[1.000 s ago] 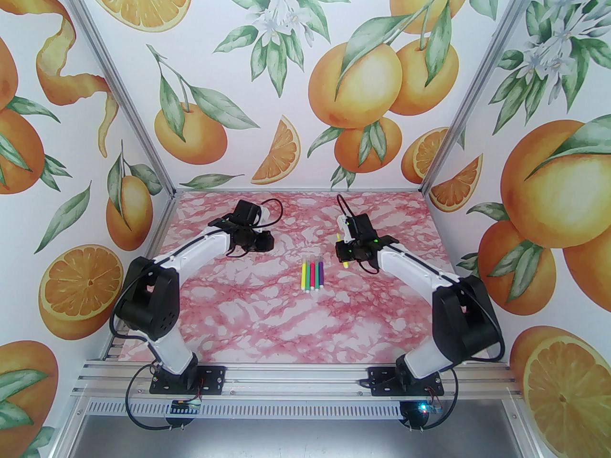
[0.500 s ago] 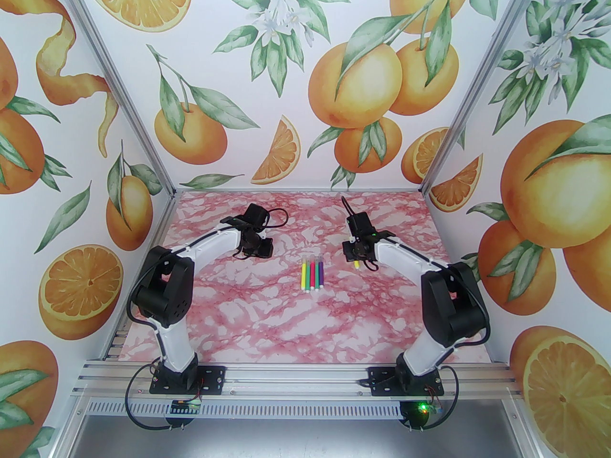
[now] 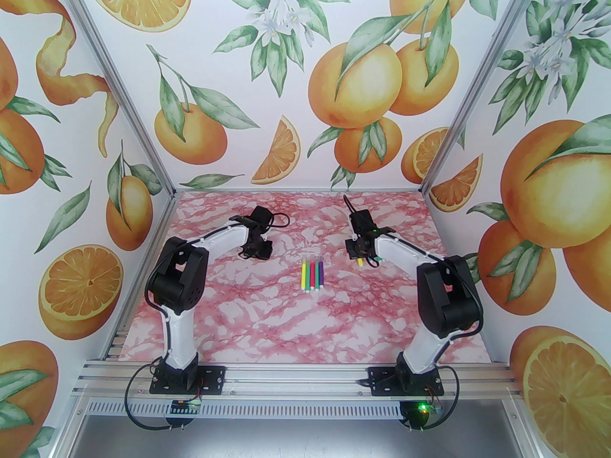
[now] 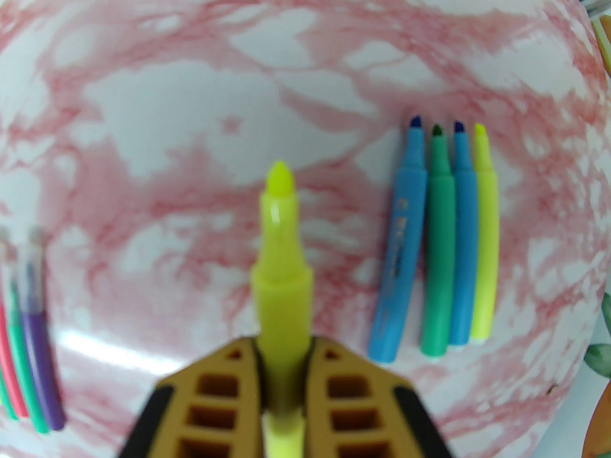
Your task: Open the pen caps
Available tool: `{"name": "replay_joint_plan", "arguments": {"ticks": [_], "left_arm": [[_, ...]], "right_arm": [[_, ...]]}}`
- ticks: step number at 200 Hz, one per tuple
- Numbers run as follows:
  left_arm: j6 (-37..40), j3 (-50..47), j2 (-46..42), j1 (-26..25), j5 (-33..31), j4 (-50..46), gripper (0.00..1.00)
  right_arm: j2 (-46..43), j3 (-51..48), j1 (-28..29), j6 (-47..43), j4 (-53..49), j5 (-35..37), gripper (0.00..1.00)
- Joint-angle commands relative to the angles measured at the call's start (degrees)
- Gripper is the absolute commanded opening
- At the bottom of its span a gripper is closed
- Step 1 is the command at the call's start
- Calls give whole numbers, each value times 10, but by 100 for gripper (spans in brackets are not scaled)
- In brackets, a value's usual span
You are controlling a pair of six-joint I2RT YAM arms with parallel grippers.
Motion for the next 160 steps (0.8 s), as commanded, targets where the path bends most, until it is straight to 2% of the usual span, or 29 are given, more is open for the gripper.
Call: {"name": "replay_joint_plan", "arguments": {"ticks": [1, 59, 63, 160], "left_arm": [[10, 22, 14, -1, -22, -14, 0], [16, 31, 33, -1, -29, -20, 1], [16, 32, 34, -1, -44, -21, 1], [18, 37, 53, -1, -62, -22, 13]], "right_arm": [[23, 20, -8, -9, -8, 3, 0], [55, 43, -16, -5, -22, 19, 0], [57, 45, -17, -5, -22, 19, 0], [85, 63, -28, -5, -29, 27, 0]]}}
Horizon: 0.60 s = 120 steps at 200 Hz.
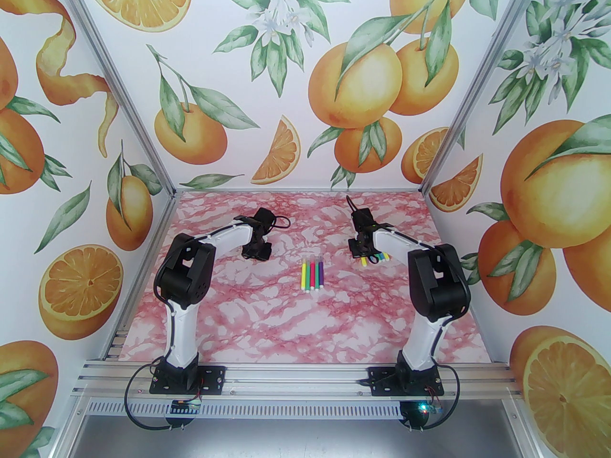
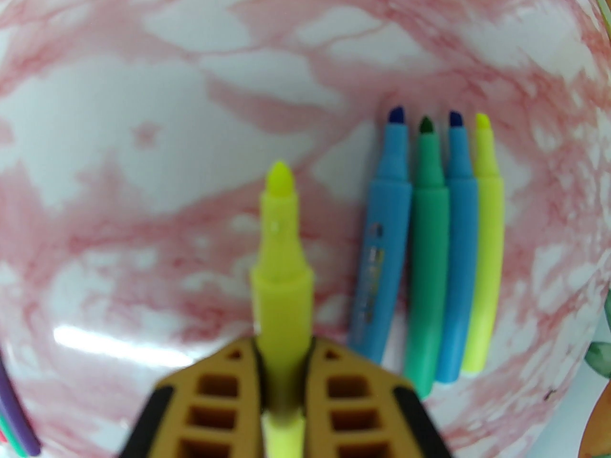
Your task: Open the pen caps
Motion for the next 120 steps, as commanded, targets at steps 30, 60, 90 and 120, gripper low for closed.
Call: {"name": "replay_joint_plan", "arguments": {"ticks": [30, 60, 90, 120], "left_arm": [[3, 8, 11, 0, -21, -7, 19], [3, 8, 7, -1, -23, -9, 23], [4, 5, -6, -3, -24, -1, 26], [5, 11, -12, -4, -22, -4, 29]], "right_arm": [[27, 26, -7, -4, -9, 20, 0], [34, 31, -9, -3, -11, 24, 0], [38, 31, -11, -4, -11, 28, 0], [41, 31, -11, -5, -13, 28, 0]]}}
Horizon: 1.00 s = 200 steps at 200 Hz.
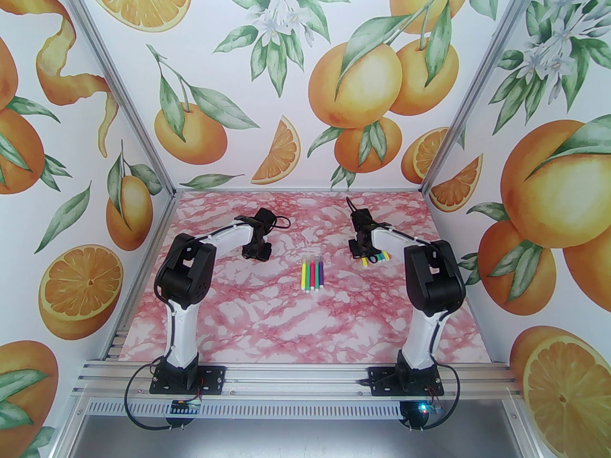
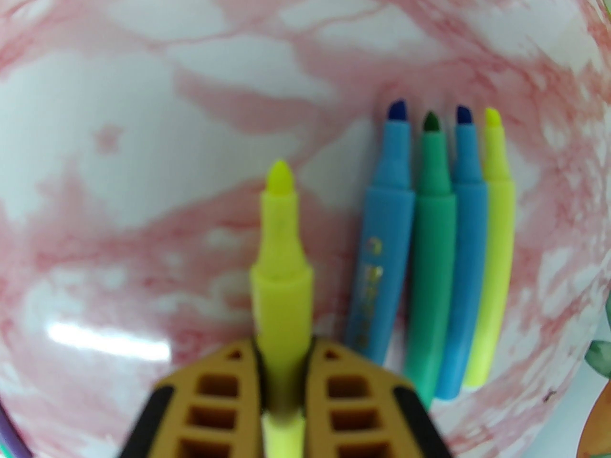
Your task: Open the pen caps
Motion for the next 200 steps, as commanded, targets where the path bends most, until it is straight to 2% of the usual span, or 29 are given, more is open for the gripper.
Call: {"name": "replay_joint_plan", "arguments": {"ticks": [1, 62, 116, 129, 156, 200], "left_arm": [[5, 11, -12, -2, -8, -2, 29], [4, -1, -61, -5, 15, 18, 29], [2, -17, -136, -5, 21, 26, 36], [1, -24, -150, -5, 43, 29, 37], [-1, -41, -175, -5, 57, 38, 37], [-3, -82, -209, 0, 116, 76, 42]], "right_arm": [[11, 14, -5, -5, -11, 15, 0], [14, 16, -7, -5, -10, 18, 0], [22, 23, -9, -7, -12, 28, 0], [24, 26, -9, -7, -14, 32, 0], [25, 28, -9, -8, -14, 36, 6], [20, 27, -9, -4, -21, 42, 16]]}}
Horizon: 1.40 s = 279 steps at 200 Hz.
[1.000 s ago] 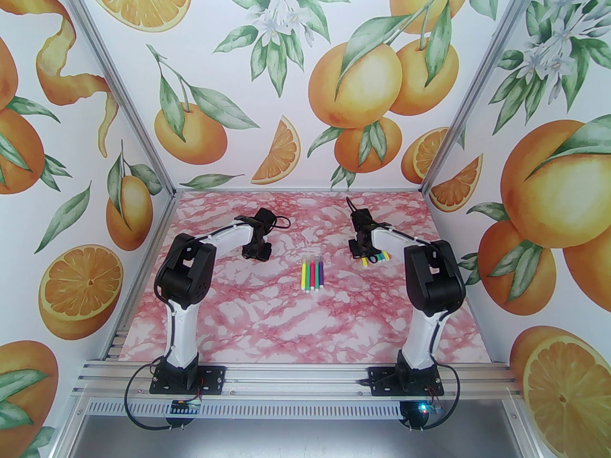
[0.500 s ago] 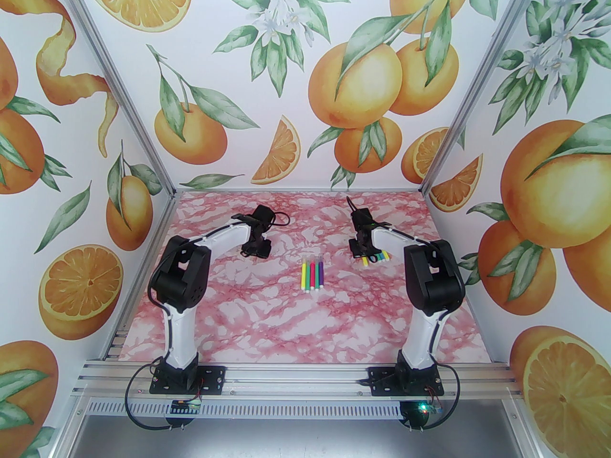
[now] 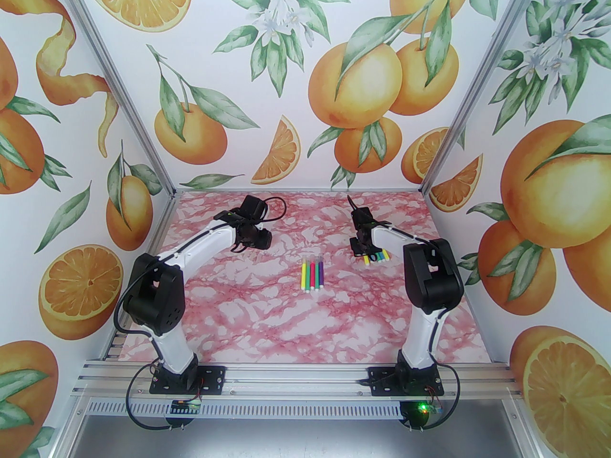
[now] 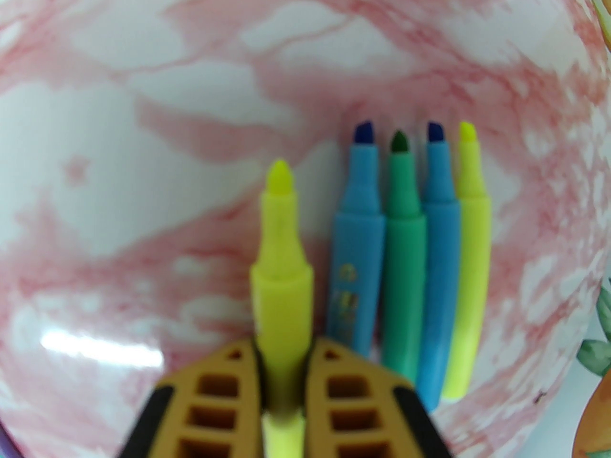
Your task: Open the pen caps
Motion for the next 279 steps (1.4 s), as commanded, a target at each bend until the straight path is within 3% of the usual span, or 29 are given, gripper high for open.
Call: {"name": "replay_joint_plan", "arguments": {"ticks": [1, 38, 117, 234, 279], "left_arm": [[-2, -22, -35, 1, 42, 33, 41], [-9, -52, -61, 10, 62, 65, 43], [-30, -108, -105, 23, 113, 132, 48], [-40, -194, -184, 42, 126, 181, 54], [-46, -214, -207, 47, 126, 191, 60]], "right_arm": [[5, 11, -4, -3, -16, 20, 16], [-10, 11, 0, 3, -23, 24, 29], [-48, 5, 56, 14, -47, 48, 37], [-171, -121, 119, 88, 57, -190, 39], [-184, -155, 134, 119, 91, -231, 40]]}}
